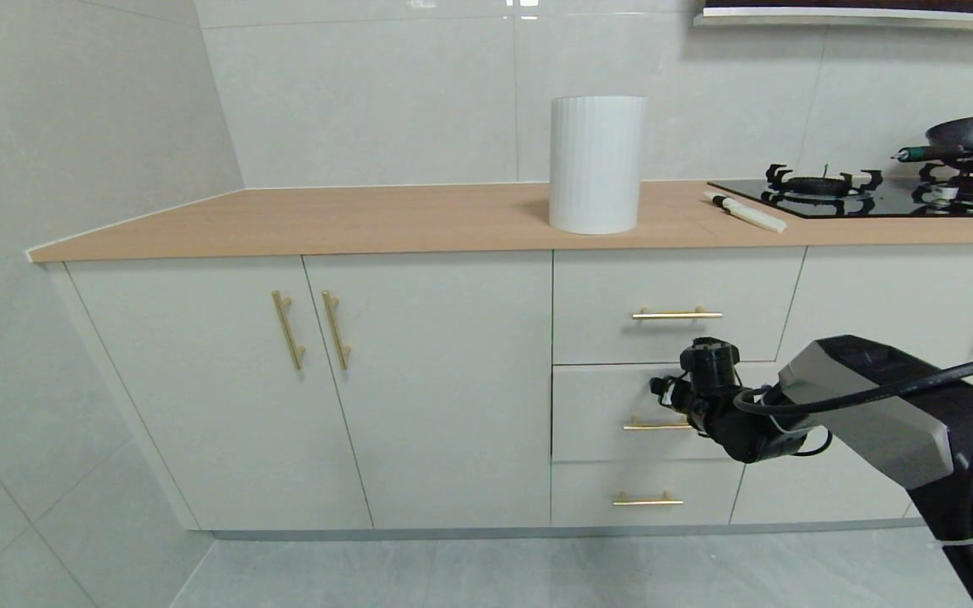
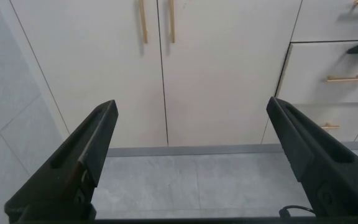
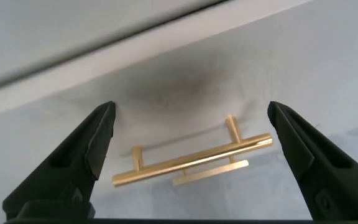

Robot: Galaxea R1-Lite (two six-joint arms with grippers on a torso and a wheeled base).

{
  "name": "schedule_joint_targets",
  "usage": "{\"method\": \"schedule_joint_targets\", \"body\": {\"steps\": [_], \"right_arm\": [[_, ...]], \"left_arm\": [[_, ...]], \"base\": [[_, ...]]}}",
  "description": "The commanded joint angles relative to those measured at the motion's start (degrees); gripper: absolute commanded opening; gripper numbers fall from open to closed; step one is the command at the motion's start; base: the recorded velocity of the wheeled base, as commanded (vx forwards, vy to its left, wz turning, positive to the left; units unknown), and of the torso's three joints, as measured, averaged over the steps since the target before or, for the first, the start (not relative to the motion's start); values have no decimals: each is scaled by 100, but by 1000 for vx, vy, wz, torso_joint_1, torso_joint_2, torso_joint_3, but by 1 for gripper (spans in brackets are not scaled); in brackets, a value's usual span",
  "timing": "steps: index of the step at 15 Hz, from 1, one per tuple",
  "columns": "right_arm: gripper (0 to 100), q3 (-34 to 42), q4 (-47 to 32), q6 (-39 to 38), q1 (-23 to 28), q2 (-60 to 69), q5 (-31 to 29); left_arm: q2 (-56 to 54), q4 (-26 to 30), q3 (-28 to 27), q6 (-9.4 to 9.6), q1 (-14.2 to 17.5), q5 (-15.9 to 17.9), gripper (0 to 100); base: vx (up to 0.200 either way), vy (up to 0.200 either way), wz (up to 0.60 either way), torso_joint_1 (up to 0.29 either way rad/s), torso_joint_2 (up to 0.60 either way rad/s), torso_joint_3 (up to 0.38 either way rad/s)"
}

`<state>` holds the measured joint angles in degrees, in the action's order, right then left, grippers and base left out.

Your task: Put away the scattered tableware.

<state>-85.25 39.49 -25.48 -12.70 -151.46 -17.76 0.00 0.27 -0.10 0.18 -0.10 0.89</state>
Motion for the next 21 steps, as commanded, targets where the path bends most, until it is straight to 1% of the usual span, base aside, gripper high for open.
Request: {"method": "schedule_joint_targets", "body": {"steps": [1,2,4,9,10,12,13,14,15,16,17,20,21], "right_arm": [[100,-185,-2,-80,57,-112,1],[100,-326,-11,-230,75,-130,-8],[100,-396,-37,-247,84,-165,-8],[100,-414,-37,-265,84,-165,-26],[100,-343,-46,-256,84,-112,-78],[100,70,-46,-265,84,248,-157],[100,834,-37,-309,13,1013,-157],[100,834,-37,-309,13,1013,-157],[100,1863,-29,-300,-101,2147,-175],[100,2364,-29,-247,-101,2841,-184],[100,2777,-37,-133,-101,3491,-184],[100,4403,7,482,-92,5838,-201],[100,4781,7,649,-92,6409,-201]], "left_arm": [[0,0,1,-1,1,-1,100],[0,0,1,-1,1,-1,100],[0,0,1,-1,1,-1,100],[0,0,1,-1,1,-1,100],[0,0,1,-1,1,-1,100],[0,0,1,-1,1,-1,100],[0,0,1,-1,1,-1,100],[0,0,1,-1,1,-1,100],[0,0,1,-1,1,-1,100],[0,0,1,-1,1,-1,100],[0,0,1,-1,1,-1,100],[0,0,1,-1,1,-1,100],[0,0,1,-1,1,-1,100]], "base": [[0,0,0,0,0,0],[0,0,0,0,0,0],[0,0,0,0,0,0],[0,0,0,0,0,0],[0,0,0,0,0,0],[0,0,0,0,0,0],[0,0,0,0,0,0],[0,0,0,0,0,0],[0,0,0,0,0,0],[0,0,0,0,0,0],[0,0,0,0,0,0],[0,0,0,0,0,0],[0,0,0,0,0,0]]}}
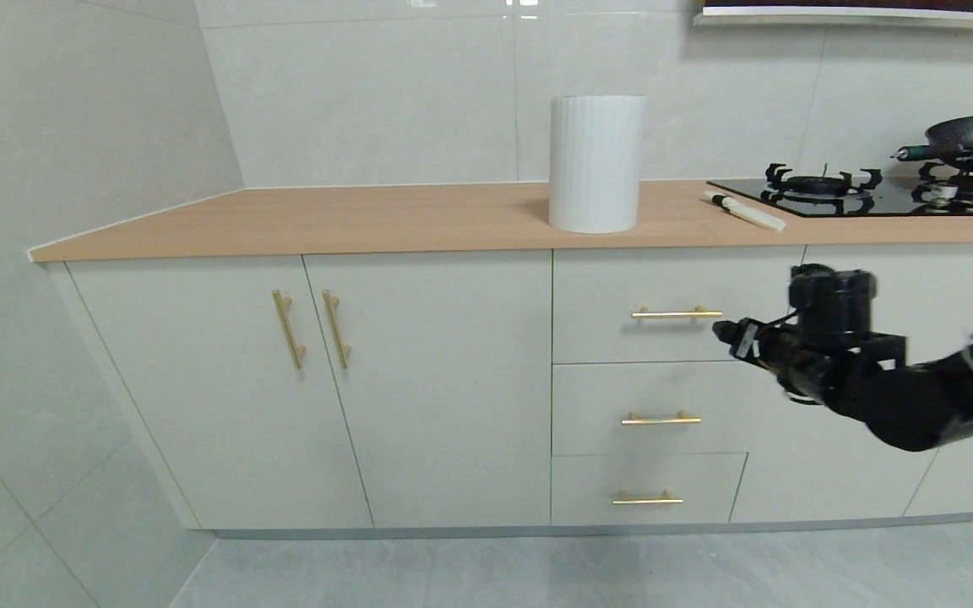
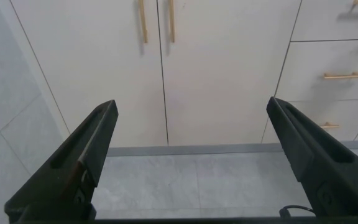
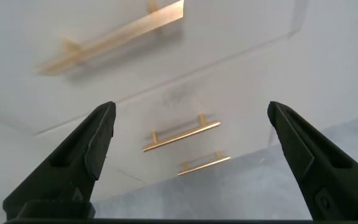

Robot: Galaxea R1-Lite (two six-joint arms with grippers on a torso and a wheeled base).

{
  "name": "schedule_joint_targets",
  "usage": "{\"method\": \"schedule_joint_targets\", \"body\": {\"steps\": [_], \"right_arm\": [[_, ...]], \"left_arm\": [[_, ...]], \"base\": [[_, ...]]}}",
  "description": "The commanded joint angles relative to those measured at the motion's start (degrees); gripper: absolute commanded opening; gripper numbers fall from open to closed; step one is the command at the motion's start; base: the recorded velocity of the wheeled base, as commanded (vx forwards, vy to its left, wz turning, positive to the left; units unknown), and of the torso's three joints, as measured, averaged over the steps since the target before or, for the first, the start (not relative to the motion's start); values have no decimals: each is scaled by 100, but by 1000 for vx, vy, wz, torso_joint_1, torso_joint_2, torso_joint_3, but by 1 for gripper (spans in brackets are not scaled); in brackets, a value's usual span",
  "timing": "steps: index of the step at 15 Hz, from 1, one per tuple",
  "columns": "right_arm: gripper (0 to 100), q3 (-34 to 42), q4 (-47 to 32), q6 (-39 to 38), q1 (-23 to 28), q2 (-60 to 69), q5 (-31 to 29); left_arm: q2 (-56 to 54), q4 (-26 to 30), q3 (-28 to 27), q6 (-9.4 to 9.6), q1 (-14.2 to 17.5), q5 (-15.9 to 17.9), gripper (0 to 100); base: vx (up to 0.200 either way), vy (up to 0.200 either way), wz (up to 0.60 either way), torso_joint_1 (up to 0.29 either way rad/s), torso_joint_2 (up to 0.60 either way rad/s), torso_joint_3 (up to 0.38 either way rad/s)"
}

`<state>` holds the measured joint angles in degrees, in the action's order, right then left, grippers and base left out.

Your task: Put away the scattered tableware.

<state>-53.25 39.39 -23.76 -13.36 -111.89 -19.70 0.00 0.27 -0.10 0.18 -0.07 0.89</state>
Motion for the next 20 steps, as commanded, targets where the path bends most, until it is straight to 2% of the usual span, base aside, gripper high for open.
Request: {"method": "schedule_joint_targets", "body": {"steps": [1,3,6,7,9,10,11,13,16,18,20], "right_arm": [[100,2047,8,732,-9,3208,-16],[100,2864,-36,1312,527,4685,-8],[100,3426,-239,1682,1600,6231,151],[100,3506,-432,1770,1714,6645,239],[100,3585,-1768,1998,1732,8288,775],[100,3488,-2708,2042,1714,9088,1188],[100,3347,-3552,2024,1652,9694,1750],[100,3251,-4607,1910,1433,10301,2339],[100,3488,-4941,1752,1081,10793,2506],[100,3655,-4941,1576,1134,10828,2392],[100,3866,-4967,1743,1336,11189,2128]], "left_arm": [[0,0,1,-1,-1,-1,100],[0,0,1,-1,-1,-1,100],[0,0,1,-1,-1,-1,100],[0,0,1,-1,-1,-1,100],[0,0,1,-1,-1,-1,100],[0,0,1,-1,-1,-1,100],[0,0,1,-1,-1,-1,100],[0,0,1,-1,-1,-1,100],[0,0,1,-1,-1,-1,100],[0,0,1,-1,-1,-1,100],[0,0,1,-1,-1,-1,100]], "base": [[0,0,0,0,0,0],[0,0,0,0,0,0],[0,0,0,0,0,0],[0,0,0,0,0,0],[0,0,0,0,0,0],[0,0,0,0,0,0],[0,0,0,0,0,0],[0,0,0,0,0,0],[0,0,0,0,0,0],[0,0,0,0,0,0],[0,0,0,0,0,0]]}}
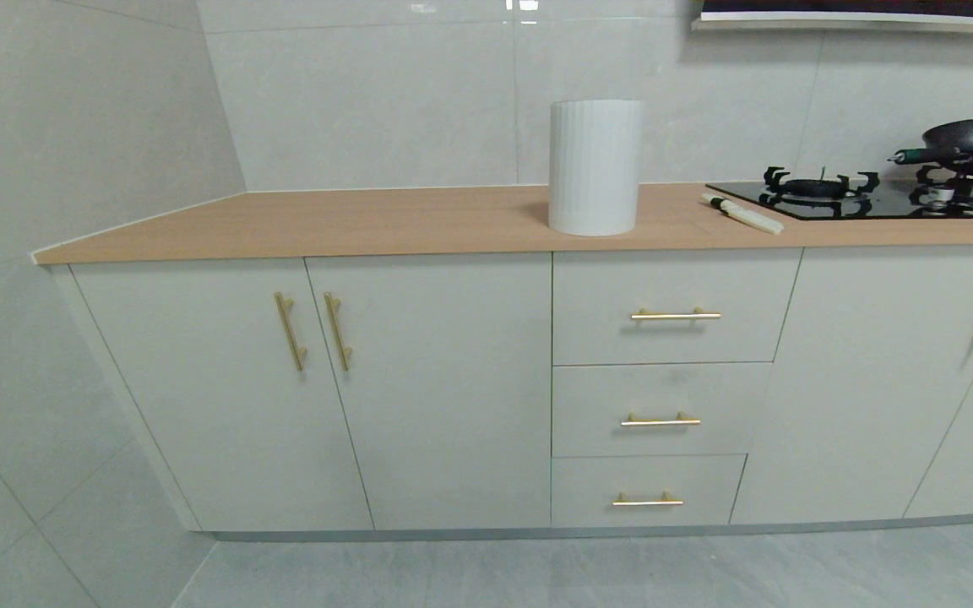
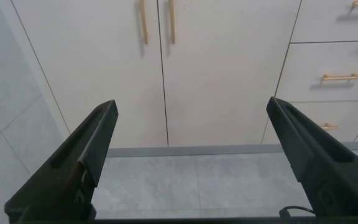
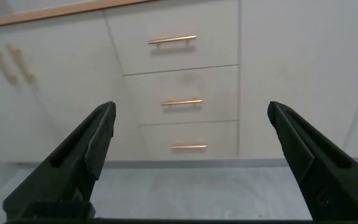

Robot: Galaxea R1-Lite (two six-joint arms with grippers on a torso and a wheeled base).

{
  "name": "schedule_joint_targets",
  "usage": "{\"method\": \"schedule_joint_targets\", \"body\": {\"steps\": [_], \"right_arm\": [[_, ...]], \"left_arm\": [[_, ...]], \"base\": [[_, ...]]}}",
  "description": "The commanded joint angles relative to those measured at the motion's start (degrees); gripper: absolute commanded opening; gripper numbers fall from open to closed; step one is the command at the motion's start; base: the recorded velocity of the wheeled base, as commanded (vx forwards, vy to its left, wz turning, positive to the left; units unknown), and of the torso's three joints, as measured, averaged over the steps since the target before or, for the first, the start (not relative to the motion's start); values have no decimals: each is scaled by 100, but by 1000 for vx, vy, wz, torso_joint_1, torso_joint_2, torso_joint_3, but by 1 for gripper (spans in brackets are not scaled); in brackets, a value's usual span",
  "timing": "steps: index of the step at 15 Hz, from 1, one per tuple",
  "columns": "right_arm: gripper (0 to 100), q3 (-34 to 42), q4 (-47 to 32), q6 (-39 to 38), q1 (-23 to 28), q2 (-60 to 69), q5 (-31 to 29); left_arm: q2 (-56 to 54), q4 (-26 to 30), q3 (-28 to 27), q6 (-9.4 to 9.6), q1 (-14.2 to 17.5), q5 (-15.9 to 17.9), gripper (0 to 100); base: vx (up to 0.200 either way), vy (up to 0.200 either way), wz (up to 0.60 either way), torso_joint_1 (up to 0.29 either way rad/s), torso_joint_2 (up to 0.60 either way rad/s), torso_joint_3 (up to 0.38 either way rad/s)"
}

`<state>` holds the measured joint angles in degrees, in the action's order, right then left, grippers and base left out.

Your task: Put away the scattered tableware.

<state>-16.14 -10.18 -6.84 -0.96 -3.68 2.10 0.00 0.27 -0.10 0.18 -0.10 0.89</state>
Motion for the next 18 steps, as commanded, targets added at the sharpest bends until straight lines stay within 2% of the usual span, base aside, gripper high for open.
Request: {"method": "schedule_joint_targets", "body": {"steps": [1,2,4,6,11,13,18], "right_arm": [[100,234,25,113,96,368,-342],[100,322,60,60,96,368,-614],[100,841,447,95,96,368,-649],[100,1596,1396,710,96,368,-755],[100,1614,1290,825,88,368,-561],[100,1579,851,860,88,368,-236],[100,1605,1009,675,88,368,-166]], "left_arm": [[0,0,1,-1,1,-1,100],[0,0,1,-1,1,-1,100],[0,0,1,-1,1,-1,100],[0,0,1,-1,1,-1,100],[0,0,1,-1,1,-1,100],[0,0,1,-1,1,-1,100],[0,0,1,-1,1,-1,100]], "base": [[0,0,0,0,0,0],[0,0,0,0,0,0],[0,0,0,0,0,0],[0,0,0,0,0,0],[0,0,0,0,0,0],[0,0,0,0,0,0],[0,0,0,0,0,0]]}}
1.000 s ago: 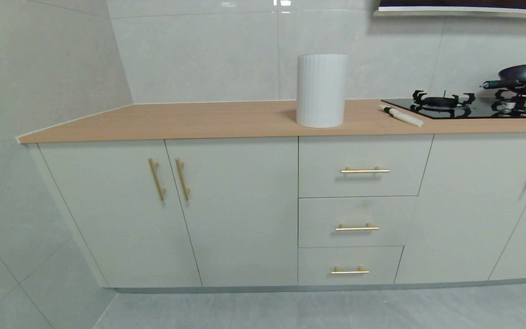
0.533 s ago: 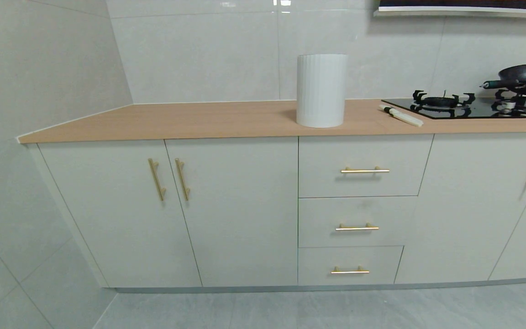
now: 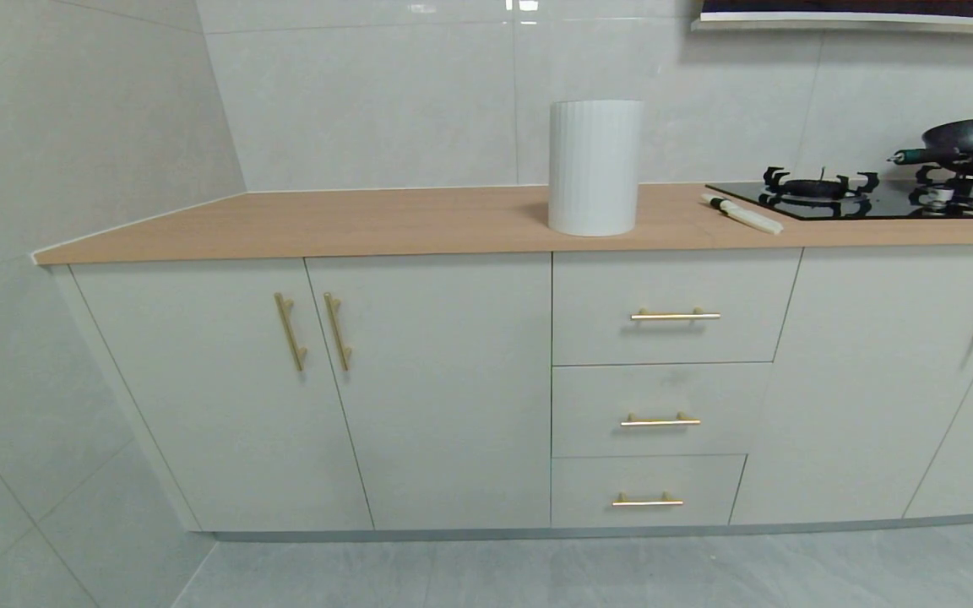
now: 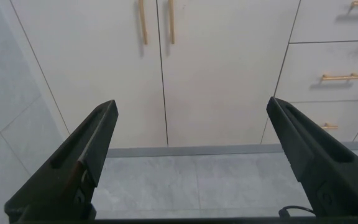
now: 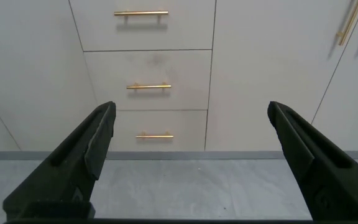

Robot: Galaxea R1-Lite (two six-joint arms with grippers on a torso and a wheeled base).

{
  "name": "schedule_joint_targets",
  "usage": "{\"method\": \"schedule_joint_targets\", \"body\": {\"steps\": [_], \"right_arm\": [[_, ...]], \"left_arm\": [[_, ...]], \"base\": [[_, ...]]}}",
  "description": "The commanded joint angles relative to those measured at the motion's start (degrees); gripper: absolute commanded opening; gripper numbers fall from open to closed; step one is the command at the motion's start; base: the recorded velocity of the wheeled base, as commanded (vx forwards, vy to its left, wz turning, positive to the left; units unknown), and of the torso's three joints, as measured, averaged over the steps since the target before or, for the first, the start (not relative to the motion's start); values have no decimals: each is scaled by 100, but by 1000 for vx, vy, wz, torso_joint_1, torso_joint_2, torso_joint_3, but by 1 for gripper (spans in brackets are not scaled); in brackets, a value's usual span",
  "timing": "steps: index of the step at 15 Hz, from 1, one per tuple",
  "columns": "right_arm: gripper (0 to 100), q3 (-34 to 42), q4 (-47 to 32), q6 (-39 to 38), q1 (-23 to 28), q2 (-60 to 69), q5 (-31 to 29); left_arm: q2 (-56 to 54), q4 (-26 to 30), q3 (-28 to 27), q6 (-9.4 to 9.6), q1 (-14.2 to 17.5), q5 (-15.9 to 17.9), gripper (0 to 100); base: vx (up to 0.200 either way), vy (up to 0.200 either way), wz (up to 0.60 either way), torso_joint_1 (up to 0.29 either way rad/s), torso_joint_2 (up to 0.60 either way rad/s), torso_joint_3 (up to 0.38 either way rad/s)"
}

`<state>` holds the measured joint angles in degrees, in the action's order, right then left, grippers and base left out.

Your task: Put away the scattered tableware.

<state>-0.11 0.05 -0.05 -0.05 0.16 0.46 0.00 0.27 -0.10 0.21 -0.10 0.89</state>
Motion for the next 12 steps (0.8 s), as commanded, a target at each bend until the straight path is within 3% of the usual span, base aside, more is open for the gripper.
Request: {"method": "schedule_joint_targets", "body": {"steps": [1,4,12], "right_arm": [[100,2,-14,5,-4,-16,15],[100,2,-14,-13,-4,-16,-2],[100,2,-14,-4,-4,-16,6]], "left_arm": [[0,0,1,6,1,-1,100],[0,0,1,6,1,-1,100],[0,0,1,-3,1,-1,100]], "base": [[0,0,0,0,0,0],[0,0,0,0,0,0],[200,0,0,1,0,1]]}}
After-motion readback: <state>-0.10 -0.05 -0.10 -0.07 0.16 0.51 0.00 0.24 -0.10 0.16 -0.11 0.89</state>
